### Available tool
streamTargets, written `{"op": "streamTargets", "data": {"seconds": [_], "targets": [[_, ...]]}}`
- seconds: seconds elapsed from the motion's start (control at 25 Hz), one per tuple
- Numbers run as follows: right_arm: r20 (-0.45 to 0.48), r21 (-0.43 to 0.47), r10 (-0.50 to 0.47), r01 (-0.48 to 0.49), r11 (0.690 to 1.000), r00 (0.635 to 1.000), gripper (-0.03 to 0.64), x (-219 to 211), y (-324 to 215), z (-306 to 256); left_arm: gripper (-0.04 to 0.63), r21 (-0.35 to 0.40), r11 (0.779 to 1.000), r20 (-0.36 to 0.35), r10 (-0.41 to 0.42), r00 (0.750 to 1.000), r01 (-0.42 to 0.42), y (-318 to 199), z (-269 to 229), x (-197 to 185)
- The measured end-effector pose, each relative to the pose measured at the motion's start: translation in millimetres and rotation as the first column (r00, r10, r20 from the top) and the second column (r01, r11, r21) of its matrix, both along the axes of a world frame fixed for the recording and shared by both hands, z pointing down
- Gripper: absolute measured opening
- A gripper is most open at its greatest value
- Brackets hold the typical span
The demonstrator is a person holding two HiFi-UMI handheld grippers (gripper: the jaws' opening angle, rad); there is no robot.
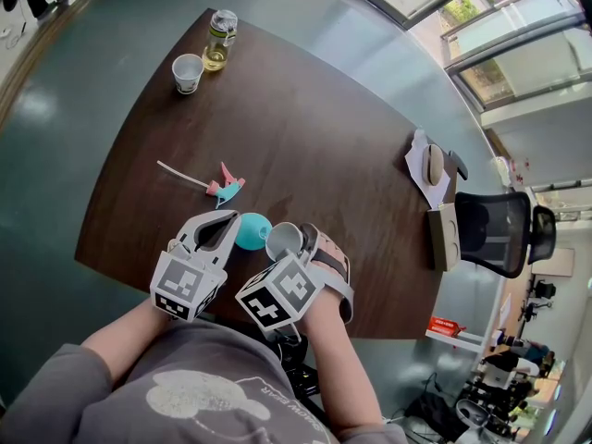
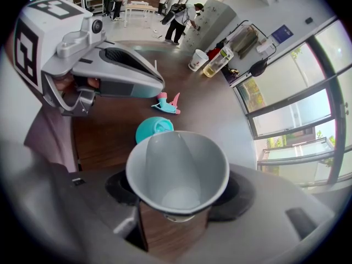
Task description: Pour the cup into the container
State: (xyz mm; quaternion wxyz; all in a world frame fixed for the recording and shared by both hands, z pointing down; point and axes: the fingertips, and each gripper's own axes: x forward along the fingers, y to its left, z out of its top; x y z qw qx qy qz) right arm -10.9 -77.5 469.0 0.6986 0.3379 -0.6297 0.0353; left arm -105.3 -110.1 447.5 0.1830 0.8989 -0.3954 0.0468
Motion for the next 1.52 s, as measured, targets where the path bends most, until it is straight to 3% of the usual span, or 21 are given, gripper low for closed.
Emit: {"op": "streamTargets", "data": {"seconds": [1.04,1.52], "targets": [[-0.084,0.031,-0.031,0.034,0.999,0.996,0.298,1.9,-7.6,-3.2,0.006,-0.006,1.0,-0.004,0.007,1.0,-0.007,5.0,2.9,-0.4],[0.011,0.103,-0.01,0.009,0.995,1.0,0.298,-3.3,-10.9,-6.1,0.008,-0.004,1.0,0.003,0.011,1.0,-0.011,8.6,1.0,2.2]]}}
